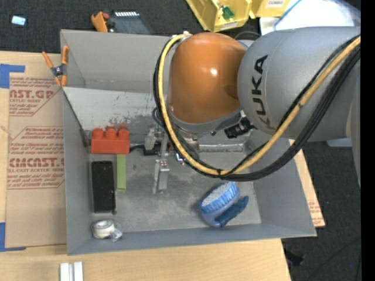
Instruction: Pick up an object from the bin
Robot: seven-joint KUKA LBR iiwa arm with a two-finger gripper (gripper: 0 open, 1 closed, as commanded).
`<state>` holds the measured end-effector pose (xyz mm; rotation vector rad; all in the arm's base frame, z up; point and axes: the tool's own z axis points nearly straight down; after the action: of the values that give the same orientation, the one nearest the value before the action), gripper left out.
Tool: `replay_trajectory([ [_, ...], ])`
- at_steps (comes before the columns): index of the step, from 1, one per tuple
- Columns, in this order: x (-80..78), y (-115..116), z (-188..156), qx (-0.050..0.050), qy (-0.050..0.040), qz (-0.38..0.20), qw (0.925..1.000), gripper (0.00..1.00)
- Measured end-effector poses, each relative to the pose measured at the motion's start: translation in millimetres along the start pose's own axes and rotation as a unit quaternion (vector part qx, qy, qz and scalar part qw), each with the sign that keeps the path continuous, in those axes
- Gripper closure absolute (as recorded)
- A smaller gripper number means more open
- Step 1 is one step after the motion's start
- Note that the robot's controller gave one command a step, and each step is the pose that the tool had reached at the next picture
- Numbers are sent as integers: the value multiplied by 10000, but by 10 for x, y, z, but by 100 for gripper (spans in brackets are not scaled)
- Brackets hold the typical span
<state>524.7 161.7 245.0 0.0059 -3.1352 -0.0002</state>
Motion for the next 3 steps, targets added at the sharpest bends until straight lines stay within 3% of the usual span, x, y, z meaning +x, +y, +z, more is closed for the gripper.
replay_trajectory([
  [1, -17, -11, -47, -8, -41, 13, 10000, 0],
  [2, -142, 246, 598, -4, -52, -789, 9969, 0],
  [3, -400, 796, 820, 5, -88, -2776, 9607, 0],
])
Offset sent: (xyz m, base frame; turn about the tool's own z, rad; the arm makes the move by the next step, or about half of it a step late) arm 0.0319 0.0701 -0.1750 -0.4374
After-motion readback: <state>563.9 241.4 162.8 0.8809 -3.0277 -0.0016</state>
